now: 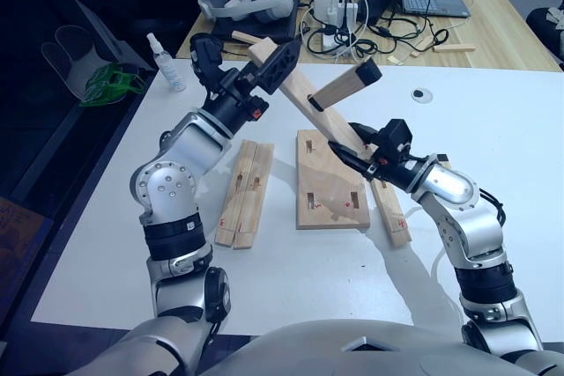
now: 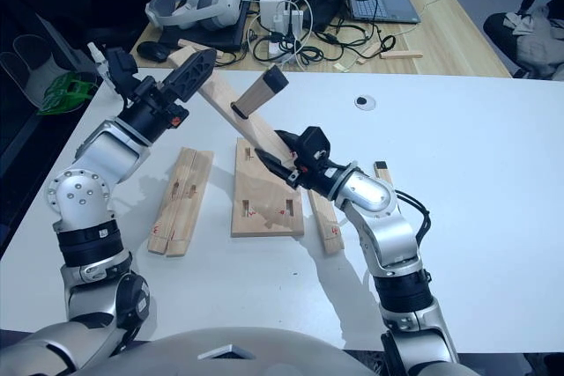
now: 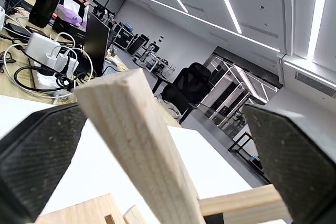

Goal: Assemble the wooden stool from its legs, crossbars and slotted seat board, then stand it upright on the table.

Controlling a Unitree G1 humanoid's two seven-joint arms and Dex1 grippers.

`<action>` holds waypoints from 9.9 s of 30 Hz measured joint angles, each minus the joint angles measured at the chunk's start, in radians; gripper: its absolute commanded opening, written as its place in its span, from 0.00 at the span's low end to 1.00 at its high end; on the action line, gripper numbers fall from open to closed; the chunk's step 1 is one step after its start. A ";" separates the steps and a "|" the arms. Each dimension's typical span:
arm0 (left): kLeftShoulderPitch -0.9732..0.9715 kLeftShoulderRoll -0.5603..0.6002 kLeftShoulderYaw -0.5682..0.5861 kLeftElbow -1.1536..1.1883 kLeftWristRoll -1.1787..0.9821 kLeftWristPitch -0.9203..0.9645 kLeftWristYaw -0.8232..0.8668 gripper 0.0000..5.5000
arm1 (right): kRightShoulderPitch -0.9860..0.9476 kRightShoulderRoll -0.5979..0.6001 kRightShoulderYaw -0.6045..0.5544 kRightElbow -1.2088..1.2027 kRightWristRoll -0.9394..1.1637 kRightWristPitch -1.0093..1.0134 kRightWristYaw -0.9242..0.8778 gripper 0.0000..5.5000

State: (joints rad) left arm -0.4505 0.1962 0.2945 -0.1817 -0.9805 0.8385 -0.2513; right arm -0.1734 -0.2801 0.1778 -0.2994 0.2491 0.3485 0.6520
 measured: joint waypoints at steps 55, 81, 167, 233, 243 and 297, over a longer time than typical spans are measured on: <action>-0.063 -0.038 0.030 0.023 0.089 -0.188 0.287 0.18 | 0.059 -0.380 0.167 0.157 -0.315 -0.063 0.193 0.42; 0.176 0.173 -0.018 -0.315 0.104 0.126 0.252 0.18 | 0.146 -0.188 0.077 0.191 -0.398 -0.021 -0.119 0.00; 0.004 0.067 0.160 -0.204 -0.078 0.487 0.564 0.18 | 0.197 -0.080 -0.001 0.305 -0.393 -0.143 -0.282 0.00; 0.409 -0.175 -0.386 -0.073 0.817 -0.774 0.175 0.18 | -0.027 -0.110 0.025 0.575 -0.372 -0.320 -0.141 0.00; 0.442 -0.166 -0.412 -0.100 0.938 -0.851 0.205 0.40 | -0.026 -0.104 0.016 0.606 -0.354 -0.318 -0.139 0.00; 0.628 0.399 -0.086 -0.010 0.640 -0.232 -0.443 0.95 | 0.244 0.244 -0.333 0.121 -0.001 -0.206 -0.537 0.00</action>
State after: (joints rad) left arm 0.1773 0.5948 0.2087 -0.1912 -0.3403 0.6068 -0.6944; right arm 0.0706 -0.0357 -0.1554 -0.1785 0.2483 0.1430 0.1152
